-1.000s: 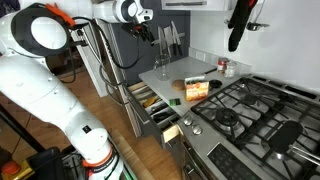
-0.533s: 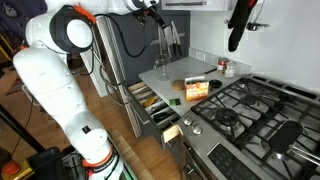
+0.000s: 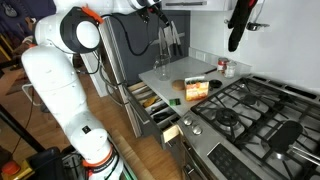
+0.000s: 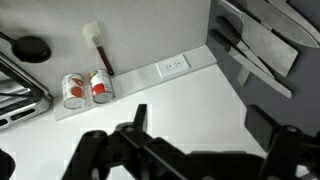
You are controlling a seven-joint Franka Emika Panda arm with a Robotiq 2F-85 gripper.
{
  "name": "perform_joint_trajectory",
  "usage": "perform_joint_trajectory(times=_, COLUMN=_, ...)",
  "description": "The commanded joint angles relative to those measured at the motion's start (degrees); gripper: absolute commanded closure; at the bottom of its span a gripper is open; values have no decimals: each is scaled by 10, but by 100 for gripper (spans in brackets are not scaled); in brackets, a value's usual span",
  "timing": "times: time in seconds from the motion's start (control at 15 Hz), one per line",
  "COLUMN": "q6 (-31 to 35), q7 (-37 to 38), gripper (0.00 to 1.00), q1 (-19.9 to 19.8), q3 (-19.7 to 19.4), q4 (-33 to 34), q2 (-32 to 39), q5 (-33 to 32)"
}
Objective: Open the right door of the upper cabinet on the left and remove the orange spatula then put it in the glass jug
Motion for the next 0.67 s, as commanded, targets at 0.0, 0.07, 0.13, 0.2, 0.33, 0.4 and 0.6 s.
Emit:
perform_joint_trajectory(times=0.0, q6=-10, q7=16, gripper=0, q1=16, q3=-22, q4=10, q2=4, q5=-5)
perform_joint_trajectory(times=0.07, q6=-26, q7=41, gripper=0, q1=11, q3=-30, q4=19, q2=5, q5=3)
perform_joint_trajectory(times=0.13, q6=-31, q7=64, gripper=0, q1=7, q3=-40, q4=24, q2=4, q5=6)
perform_joint_trajectory(times=0.2, q6=-32, q7=59, gripper=0, q1=1, q3=-49, q4=30, q2=1, q5=48)
perform_joint_trajectory(times=0.33, q6=-34, q7=76, gripper=0, q1=-7, q3=-67, q4=40, q2=-3, q5=84)
perform_joint_trajectory(times=0.4, q6=-33, q7=87, gripper=0, q1=-10, q3=-75, q4=46, q2=-3, q5=100)
perform_joint_trajectory(times=0.6, q6=-37, q7=137, gripper=0, q1=-18, q3=-95, q4=75, q2=9, q5=131)
